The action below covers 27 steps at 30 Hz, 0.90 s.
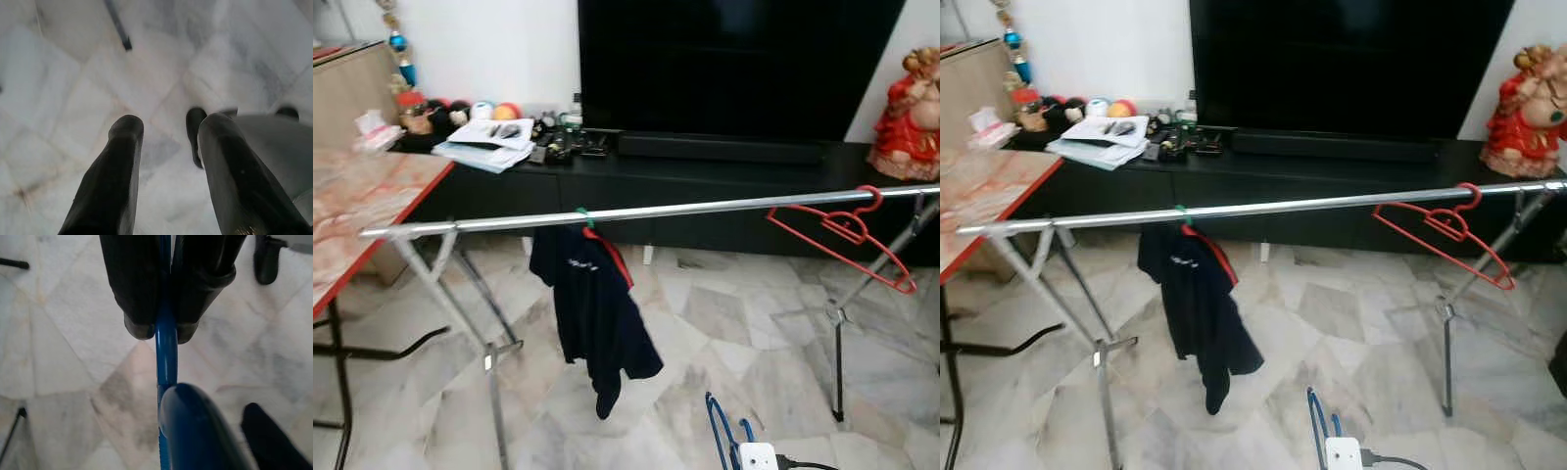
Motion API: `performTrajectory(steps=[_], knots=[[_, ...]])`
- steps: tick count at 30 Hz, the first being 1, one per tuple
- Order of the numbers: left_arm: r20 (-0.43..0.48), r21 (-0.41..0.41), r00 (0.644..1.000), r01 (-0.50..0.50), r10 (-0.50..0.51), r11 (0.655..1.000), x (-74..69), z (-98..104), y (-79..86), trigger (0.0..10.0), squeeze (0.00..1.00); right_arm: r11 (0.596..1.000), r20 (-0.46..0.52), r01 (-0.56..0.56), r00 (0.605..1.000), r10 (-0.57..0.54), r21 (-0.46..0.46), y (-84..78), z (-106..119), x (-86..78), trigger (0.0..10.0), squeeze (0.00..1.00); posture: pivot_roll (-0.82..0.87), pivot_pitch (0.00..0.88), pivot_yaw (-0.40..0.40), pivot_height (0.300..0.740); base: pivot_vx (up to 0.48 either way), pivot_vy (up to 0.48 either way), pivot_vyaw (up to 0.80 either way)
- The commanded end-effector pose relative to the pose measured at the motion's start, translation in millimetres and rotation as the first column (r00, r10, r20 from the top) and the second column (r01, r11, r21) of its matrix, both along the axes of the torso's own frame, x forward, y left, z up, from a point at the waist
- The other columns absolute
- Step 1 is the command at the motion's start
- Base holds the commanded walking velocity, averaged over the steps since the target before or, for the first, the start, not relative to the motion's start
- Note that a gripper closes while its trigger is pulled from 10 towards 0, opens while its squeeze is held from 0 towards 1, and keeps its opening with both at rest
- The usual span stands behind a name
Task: Hang hanger
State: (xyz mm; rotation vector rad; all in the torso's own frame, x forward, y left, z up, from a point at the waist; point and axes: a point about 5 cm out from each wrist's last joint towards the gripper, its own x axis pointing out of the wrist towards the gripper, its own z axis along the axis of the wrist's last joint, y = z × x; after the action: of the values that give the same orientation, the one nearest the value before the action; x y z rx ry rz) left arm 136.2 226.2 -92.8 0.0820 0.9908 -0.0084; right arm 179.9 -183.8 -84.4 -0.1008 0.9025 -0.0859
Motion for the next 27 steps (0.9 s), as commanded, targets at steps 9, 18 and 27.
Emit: performTrajectory(steps=[9,18,27], knots=[[-0.016,-0.012,1.0,-0.021,0.021,1.0,-6.7,-3.3,-3.7,10.0,0.0,1.0,0.0,0.016,1.0,-0.016,-0.008,-6.3,0.1,-1.5,10.0,0.0,0.02,0.0,0.006,0.74,0.295,0.0,0.0],[-0.019,-0.017,1.0,-0.023,0.023,1.0,-7.8,-4.2,-5.6,10.0,0.0,1.0,0.013,0.019,1.0,-0.019,-0.005,-6.1,2.0,2.3,10.0,0.0,0.01,0.0,0.004,0.74,0.297,0.0,0.0],[-0.014,-0.018,1.0,-0.024,0.024,1.0,-5.2,-3.8,-7.6,10.0,0.0,1.0,0.03,0.022,0.999,-0.022,-0.005,-7.7,4.3,6.4,10.0,0.0,0.01,0.0,-0.006,0.74,0.297,0.0,0.0]])
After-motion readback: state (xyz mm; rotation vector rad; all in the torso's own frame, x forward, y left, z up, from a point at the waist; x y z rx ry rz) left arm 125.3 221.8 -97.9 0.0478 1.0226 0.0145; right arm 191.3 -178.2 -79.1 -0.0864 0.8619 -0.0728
